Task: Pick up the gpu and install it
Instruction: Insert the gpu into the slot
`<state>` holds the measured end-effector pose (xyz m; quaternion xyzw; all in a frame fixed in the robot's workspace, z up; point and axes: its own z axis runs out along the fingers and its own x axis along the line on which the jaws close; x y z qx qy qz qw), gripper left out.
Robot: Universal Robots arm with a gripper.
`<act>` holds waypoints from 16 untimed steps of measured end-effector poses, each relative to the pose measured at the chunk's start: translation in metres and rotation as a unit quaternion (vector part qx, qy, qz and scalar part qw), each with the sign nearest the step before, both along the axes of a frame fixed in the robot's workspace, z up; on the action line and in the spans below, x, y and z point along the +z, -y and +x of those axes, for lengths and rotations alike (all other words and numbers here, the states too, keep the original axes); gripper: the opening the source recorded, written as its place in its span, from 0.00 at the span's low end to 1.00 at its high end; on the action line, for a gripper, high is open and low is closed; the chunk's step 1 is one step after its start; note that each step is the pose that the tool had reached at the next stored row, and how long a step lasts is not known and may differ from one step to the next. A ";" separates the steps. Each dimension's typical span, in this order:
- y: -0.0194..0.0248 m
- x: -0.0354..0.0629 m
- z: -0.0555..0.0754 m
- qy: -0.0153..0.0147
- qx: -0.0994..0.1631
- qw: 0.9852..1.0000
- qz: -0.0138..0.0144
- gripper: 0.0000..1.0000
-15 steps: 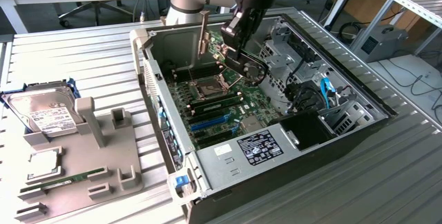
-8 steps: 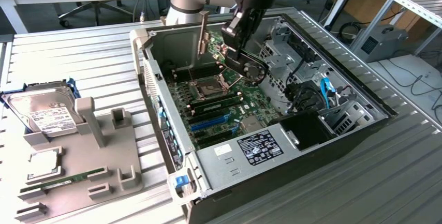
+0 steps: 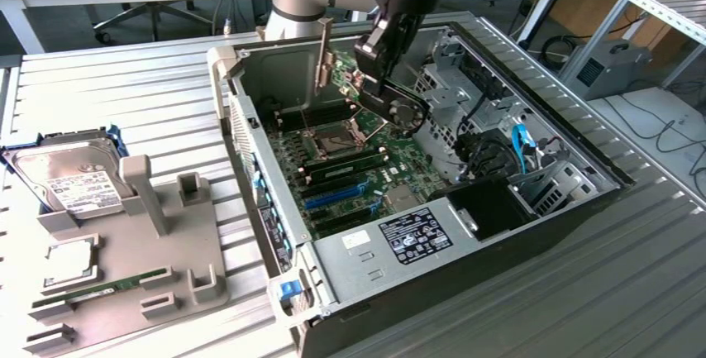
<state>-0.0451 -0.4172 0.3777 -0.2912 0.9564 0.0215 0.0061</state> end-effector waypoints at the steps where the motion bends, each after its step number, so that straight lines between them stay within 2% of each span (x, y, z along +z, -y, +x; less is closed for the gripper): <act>1: 0.0000 0.0000 0.000 0.000 0.001 1.000 0.000 0.26; 16: 0.0000 0.0000 0.000 0.000 0.015 1.000 0.000 0.26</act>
